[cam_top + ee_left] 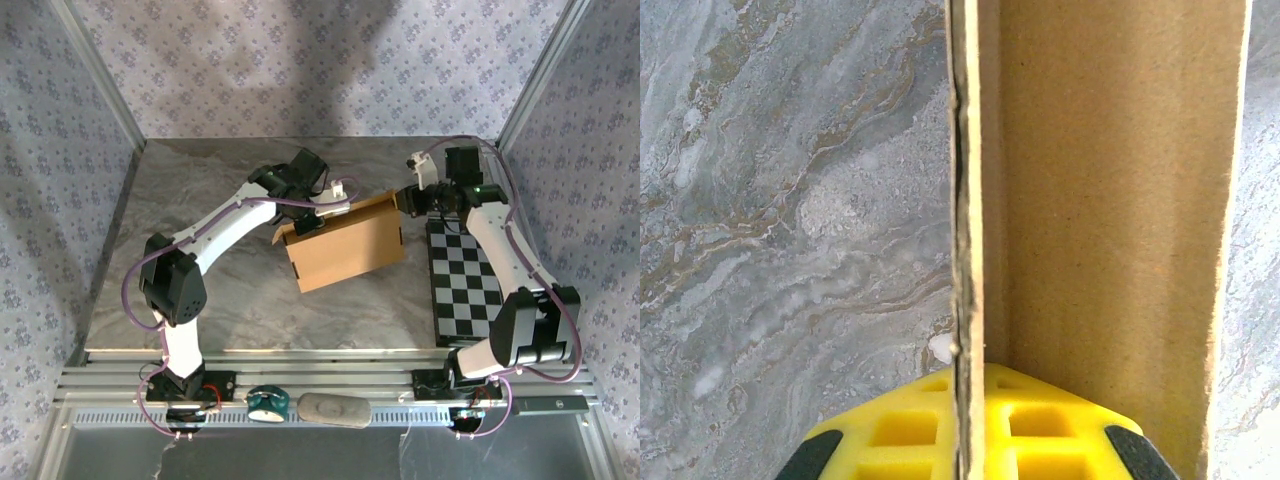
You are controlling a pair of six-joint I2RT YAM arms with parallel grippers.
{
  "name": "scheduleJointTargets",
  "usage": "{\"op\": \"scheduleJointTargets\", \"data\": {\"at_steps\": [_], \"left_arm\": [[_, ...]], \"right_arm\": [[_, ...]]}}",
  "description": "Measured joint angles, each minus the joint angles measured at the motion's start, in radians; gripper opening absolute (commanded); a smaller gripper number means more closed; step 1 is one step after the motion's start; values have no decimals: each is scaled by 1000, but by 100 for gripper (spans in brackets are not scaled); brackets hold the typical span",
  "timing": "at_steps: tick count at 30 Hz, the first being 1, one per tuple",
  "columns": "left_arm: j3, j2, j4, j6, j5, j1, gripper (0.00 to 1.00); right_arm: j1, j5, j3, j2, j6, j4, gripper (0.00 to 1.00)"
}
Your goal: Fold the paper box
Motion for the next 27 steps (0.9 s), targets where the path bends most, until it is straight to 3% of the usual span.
{"op": "scheduleJointTargets", "data": {"at_steps": [5, 16, 20, 27], "left_arm": [[0, 0, 0, 0, -3, 0, 0], [0, 0, 0, 5, 1, -7, 0], [0, 0, 0, 11, 1, -8, 0], [0, 0, 0, 12, 1, -8, 0]], "right_arm": [[3, -11, 0, 0, 0, 0, 32], [-14, -21, 18, -24, 29, -27, 27], [-18, -43, 8, -32, 11, -47, 40], [-29, -55, 2, -29, -43, -61, 33]]}}
